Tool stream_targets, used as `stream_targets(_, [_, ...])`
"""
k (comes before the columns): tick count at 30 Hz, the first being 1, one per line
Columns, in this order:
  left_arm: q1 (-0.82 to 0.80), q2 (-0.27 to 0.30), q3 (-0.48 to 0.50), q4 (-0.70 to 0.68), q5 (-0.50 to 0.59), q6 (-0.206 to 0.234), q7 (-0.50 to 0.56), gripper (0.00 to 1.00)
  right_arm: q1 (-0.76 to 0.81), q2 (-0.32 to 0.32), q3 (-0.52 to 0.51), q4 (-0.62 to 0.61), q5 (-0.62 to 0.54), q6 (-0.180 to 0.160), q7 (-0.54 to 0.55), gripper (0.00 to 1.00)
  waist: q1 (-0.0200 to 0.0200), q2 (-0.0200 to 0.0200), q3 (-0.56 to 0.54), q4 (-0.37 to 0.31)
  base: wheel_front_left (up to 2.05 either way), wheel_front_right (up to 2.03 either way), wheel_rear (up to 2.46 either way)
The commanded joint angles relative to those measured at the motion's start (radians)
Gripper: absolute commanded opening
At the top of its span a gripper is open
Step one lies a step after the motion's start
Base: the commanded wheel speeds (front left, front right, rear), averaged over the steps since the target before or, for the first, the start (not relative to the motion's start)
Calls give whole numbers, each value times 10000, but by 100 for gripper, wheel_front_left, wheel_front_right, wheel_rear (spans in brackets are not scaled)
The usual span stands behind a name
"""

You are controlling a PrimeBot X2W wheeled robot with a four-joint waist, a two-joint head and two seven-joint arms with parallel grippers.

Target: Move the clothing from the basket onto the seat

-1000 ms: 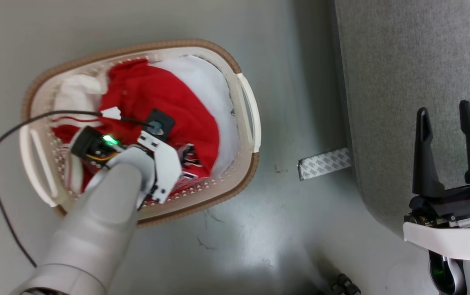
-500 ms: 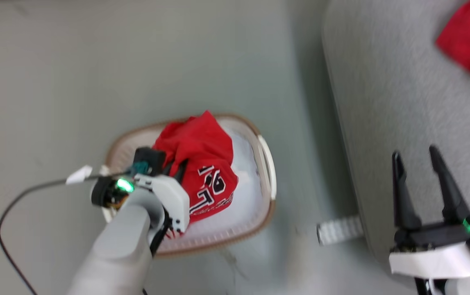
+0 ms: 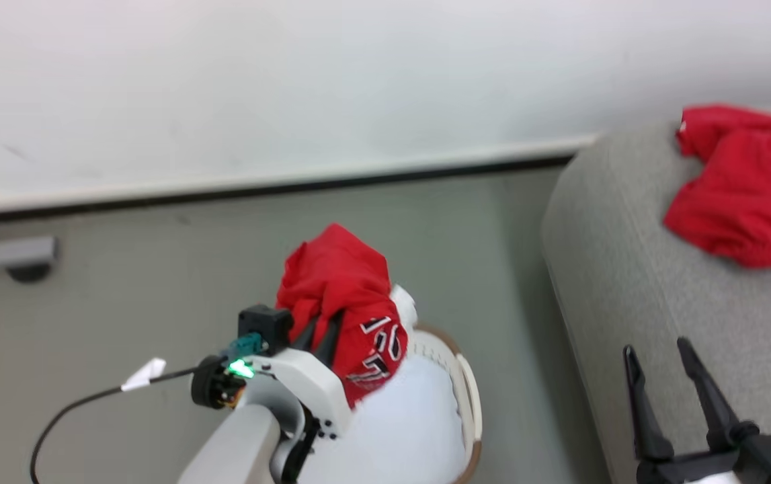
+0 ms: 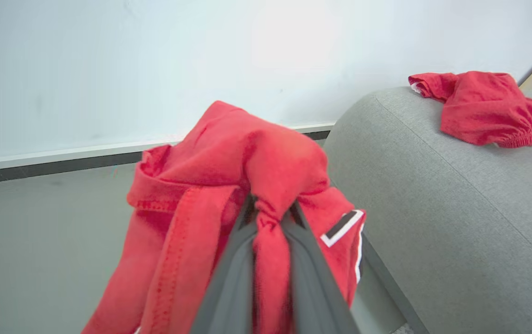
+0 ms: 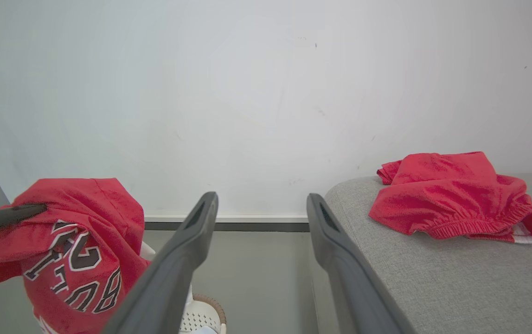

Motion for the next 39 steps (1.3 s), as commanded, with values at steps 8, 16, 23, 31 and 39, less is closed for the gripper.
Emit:
stream_targets(8, [1274,296,-1,-2769,-365,438,1054,0,728,-24,305,114,167,-23,-3,100,4,0,-1669,417,0,0,0])
stream_targets(16, [2293,872,27,-6388,-444,1071,2299,0,1058,-22,486,86,146,-23,-3,100,4,0,-2180,553,0,0,0])
stream_targets(23, [2714,1253,130,-8186,-500,1464,3045,0,900,-67,1069,-283,-238,-23,-2,100,4,0,-2304,595,0,0,0])
stream_targets(31, [2823,1294,-18,-8728,-508,1592,3345,0,-145,-1141,2926,-328,-21,-23,-2,100,4,0,-2281,690,0,0,0])
stream_targets(39, [2663,1194,-245,-8704,-475,1562,3424,0,-1755,-1208,4853,322,617,-23,206,100,4,0,-2286,739,0,0,0])
